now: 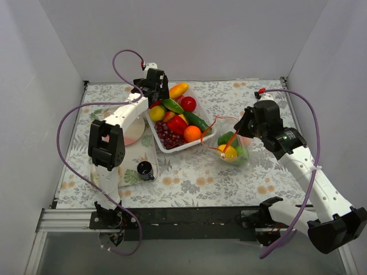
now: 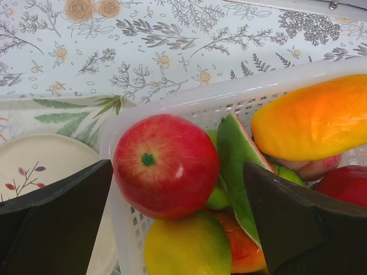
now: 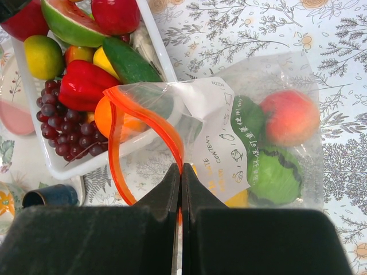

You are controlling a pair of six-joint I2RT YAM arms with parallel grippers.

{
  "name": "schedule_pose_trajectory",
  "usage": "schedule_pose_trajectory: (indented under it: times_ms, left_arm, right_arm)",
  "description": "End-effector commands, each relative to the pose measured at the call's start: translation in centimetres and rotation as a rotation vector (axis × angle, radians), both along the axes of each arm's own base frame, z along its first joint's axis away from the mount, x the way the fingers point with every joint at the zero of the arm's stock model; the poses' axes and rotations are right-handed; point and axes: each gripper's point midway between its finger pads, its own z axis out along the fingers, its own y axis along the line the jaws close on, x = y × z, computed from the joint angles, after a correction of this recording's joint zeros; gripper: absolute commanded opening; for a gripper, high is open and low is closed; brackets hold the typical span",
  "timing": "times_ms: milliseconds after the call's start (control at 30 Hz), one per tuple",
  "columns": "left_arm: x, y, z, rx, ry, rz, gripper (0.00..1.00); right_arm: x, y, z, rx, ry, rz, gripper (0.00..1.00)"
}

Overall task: Place the food in the zip-top bag and seal the zipper
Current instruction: Pick up the fake fruit from the bin.

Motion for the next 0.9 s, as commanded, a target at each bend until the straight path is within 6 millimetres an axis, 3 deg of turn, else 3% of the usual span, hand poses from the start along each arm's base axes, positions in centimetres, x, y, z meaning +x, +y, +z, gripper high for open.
schedule_pose_trajectory:
  times_ms: [0,367,633,867]
  left_arm:
    - [0.3,1.0,0.5,0.024,-0.021,0.025,0.98]
    - [0.5,1.3,-1.8,0.033,0.005,0.026,0.93]
    - [1.2,1.0,0.0,0.028,-0.037,0.013,0.61]
    - [1.2,1.2,3.3,0.038,-0.090,-0.003,0.53]
  right_arm:
    - [0.1,0.5,1.1,0.027,-0.043,0.018,0.01]
    - [0.0,0.6,1.4,0.033,-0.047,0.022,0.01]
    - [0.0,0.5,1.5,0.034,-0.047,0.016,0.01]
    - [0.1,0.5,1.5,0.034,-0.049,0.015,0.01]
